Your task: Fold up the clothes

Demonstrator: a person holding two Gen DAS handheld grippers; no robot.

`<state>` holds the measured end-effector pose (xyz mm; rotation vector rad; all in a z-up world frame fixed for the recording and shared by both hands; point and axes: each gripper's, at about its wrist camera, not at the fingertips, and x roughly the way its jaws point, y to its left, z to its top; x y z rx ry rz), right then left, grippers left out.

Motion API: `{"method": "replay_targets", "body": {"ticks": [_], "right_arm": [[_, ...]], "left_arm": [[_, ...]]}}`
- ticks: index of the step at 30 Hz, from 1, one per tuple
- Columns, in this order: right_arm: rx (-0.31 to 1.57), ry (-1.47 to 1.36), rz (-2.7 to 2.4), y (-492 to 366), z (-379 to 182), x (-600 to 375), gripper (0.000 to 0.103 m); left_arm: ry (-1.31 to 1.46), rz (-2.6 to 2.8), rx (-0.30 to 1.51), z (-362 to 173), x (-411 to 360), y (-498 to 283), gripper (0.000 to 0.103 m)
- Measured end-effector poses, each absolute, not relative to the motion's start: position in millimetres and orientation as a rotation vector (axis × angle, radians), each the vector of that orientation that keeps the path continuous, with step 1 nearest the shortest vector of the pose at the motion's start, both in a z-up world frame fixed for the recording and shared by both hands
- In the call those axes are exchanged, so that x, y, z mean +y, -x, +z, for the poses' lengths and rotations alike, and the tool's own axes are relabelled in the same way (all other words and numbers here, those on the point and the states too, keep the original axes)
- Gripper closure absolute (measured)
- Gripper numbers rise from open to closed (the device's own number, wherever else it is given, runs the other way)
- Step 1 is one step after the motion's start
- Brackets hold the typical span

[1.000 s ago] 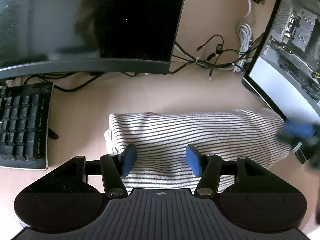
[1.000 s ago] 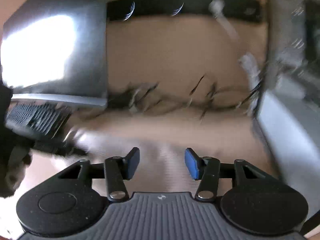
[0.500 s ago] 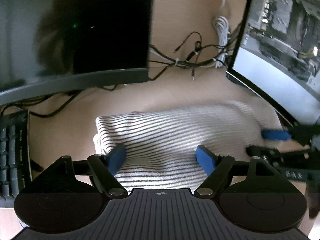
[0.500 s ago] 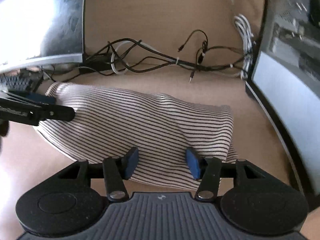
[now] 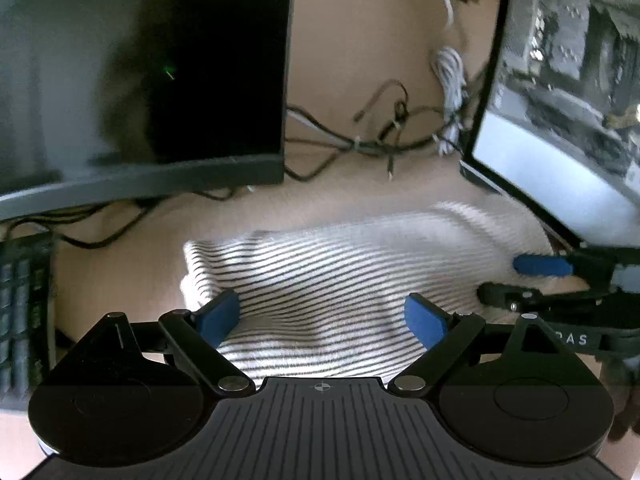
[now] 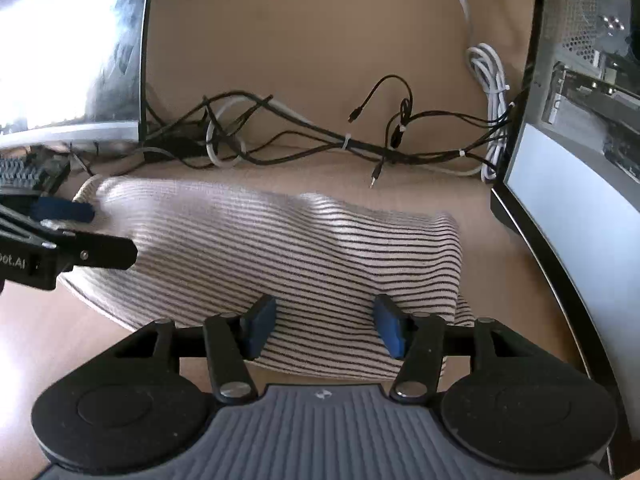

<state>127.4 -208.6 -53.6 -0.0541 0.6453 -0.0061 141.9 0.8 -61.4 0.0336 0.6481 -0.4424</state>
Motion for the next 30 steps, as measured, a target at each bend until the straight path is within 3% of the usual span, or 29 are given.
{"method": "replay_targets", "body": {"ticks": [2,4,7,9,18,30], "right_arm": [[0.618,0.006,0.008,-115.9,-45.0,-209.6,0.023],[0.588,-0.027,0.012,-96.0,-35.2,-208.4,0.007],[0.542,-0.071,0.044,-54.9,-18.0,-206.0,0.0],[0.523,-0.09,0.047,-26.0,-9.0,-206.5,0.0],[0.474,-0.048,-0.042,73.5,-1.5,-201.0,0.0],[0.417,-0.044,-0.098,115.2,-1.7,-187.3,0.0]], "left_arm": [[-0.015,-0.386,0.625,-51.5,1.1,-124.0,0.009],[0.001,-0.323,0.625,-43.1,1.9,-103.3,0.008],[0.065,-0.234,0.638,-32.7,3.0,-60.9,0.004],[0.049,-0.138,0.608,-29.5,-3.9,-24.7,0.0],[0.027,-0.008,0.527,-17.9,-31.6,85.8,0.0],[-0.021,-0.066,0.508,-17.0,-33.7,113.3,0.0]]}}
